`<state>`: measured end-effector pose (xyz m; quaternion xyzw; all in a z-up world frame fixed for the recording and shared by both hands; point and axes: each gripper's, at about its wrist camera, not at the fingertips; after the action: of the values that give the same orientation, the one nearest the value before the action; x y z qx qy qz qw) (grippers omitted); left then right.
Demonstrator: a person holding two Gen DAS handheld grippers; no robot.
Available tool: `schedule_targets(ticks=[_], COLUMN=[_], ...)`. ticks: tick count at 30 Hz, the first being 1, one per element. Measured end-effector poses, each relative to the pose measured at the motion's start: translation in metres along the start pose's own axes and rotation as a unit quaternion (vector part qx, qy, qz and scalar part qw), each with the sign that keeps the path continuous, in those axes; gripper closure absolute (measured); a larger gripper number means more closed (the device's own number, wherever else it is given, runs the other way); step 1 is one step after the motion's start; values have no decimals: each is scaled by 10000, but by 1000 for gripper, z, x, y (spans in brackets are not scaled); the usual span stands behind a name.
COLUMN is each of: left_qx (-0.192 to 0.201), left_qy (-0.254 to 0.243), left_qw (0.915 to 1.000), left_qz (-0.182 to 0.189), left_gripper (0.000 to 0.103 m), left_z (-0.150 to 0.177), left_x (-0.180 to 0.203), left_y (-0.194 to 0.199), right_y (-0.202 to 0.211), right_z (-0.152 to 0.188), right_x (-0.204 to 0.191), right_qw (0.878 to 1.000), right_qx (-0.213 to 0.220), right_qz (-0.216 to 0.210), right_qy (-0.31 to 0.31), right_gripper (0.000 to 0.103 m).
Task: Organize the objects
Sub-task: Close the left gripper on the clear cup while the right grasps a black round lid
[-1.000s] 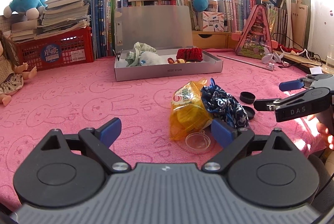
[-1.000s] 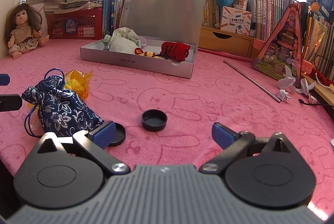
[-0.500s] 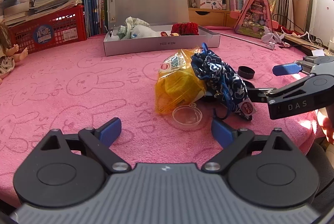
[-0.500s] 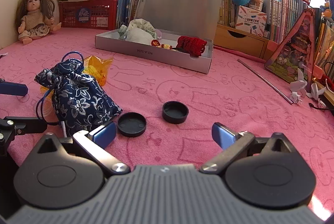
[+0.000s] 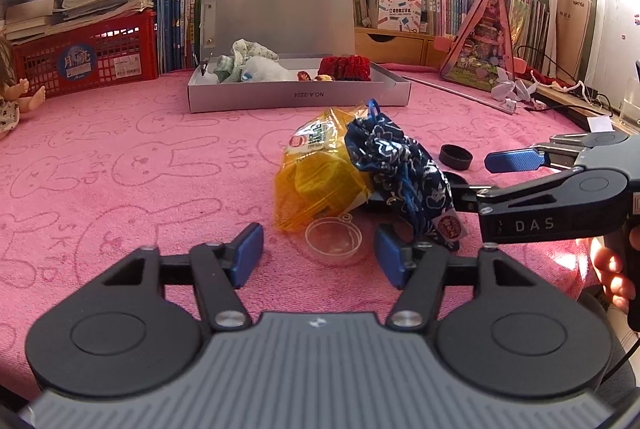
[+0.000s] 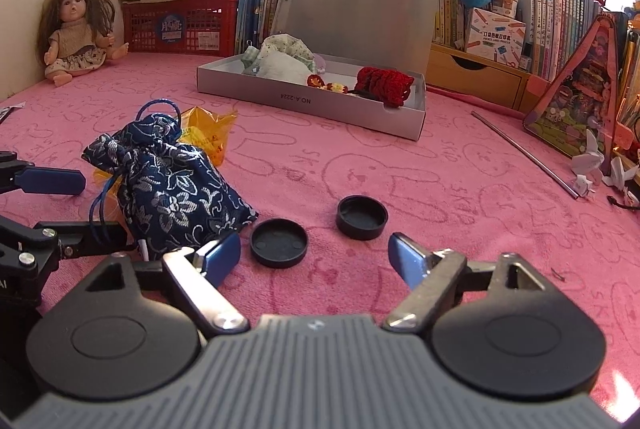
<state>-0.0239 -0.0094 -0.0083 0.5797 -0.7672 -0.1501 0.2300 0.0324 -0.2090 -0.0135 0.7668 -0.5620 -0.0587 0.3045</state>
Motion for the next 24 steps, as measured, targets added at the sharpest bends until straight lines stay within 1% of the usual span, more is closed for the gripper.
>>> schedule_targets(ticks=[3, 5, 6, 7, 8, 10, 11, 19, 24], left_qx=[-36, -63, -59, -52, -44, -28, -14, 127, 311], left_qy=[-55, -7, 5, 16, 26, 33, 31, 115, 188], left_qw=[10000, 10000, 10000, 10000, 10000, 10000, 10000, 9998, 9993], left_qz=[-3, 40, 43, 44, 52, 72, 82, 61, -8], left_gripper=[60, 65, 69, 70, 70, 70, 70, 70, 70], left_z=[-1, -2, -2, -3, -4, -6, -7, -18, -31], left_x=[1, 2, 2, 3, 3, 3, 3, 0, -3], left_y=[1, 2, 3, 3, 4, 6, 7, 16, 21], right_y=[1, 1, 1, 1, 1, 1, 1, 3, 6], right_z=[-1, -2, -3, -3, -4, -4, -5, -8, -13], right_x=[-4, -5, -6, -6, -7, -8, -9, -9, 0], right_qw=[10000, 9999, 9999, 9999, 9999, 9998, 9998, 9998, 9999], right_qx=[29, 36, 41, 42, 40, 42, 43, 63, 105], right_qz=[-41, -78, -106, -122, -136, -176, -182, -131, -94], right_qy=[77, 95, 90, 83, 77, 88, 101, 107, -55], right_gripper=[30, 36, 43, 50, 52, 64, 66, 67, 67])
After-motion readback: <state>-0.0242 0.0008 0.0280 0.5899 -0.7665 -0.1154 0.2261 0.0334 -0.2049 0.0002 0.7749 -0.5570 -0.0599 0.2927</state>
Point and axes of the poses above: each gripper's, at about its wrist camera, not at the fingertips, and y roughly against the way its jaws point, x to its right, z to its underside, and after that the axes turned 11 degrees about y, right-handed
